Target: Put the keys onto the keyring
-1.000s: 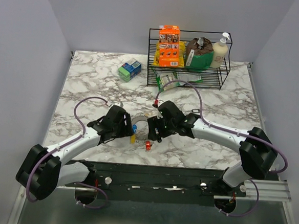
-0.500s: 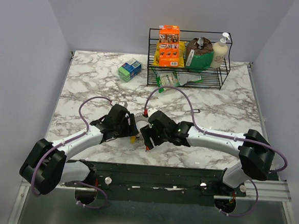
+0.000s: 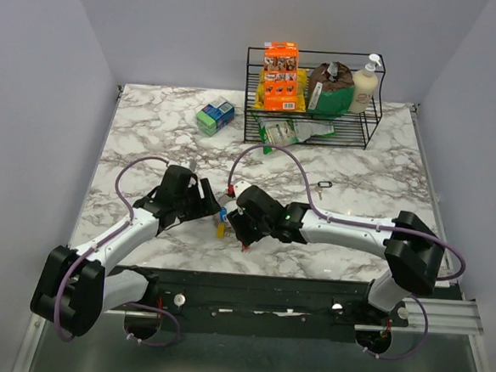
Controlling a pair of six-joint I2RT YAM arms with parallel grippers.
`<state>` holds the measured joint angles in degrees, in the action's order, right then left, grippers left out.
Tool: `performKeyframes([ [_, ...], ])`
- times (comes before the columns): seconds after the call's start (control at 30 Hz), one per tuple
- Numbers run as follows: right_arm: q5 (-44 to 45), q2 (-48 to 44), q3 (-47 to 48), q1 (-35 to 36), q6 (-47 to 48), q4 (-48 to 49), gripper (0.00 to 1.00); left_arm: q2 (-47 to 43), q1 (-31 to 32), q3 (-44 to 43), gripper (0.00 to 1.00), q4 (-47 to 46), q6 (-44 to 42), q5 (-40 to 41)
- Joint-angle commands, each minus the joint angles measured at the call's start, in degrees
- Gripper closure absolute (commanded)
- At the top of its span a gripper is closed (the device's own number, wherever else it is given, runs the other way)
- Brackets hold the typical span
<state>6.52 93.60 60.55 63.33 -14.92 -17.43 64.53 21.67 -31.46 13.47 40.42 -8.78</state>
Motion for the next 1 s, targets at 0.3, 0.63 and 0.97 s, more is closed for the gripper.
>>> performKeyframes([
  [0.3, 1.8, 6.2, 5.5, 1.8, 0.0, 0.1, 0.51, -1.6, -2.6, 3.0, 0.21, -1.8, 0.3, -5.7],
  [0.63, 3.2, 10.5, 8.5, 2.3, -1.3, -1.9, 0.58, -0.6, -2.6, 4.3, 0.21, -4.1, 1.0, -7.0],
  [0.97, 4.2, 13.2, 10.3, 2.6, -2.4, -2.6, 0.6, -0.3, -2.7, 5.0, 0.21, -4.8, 1.1, -7.0],
])
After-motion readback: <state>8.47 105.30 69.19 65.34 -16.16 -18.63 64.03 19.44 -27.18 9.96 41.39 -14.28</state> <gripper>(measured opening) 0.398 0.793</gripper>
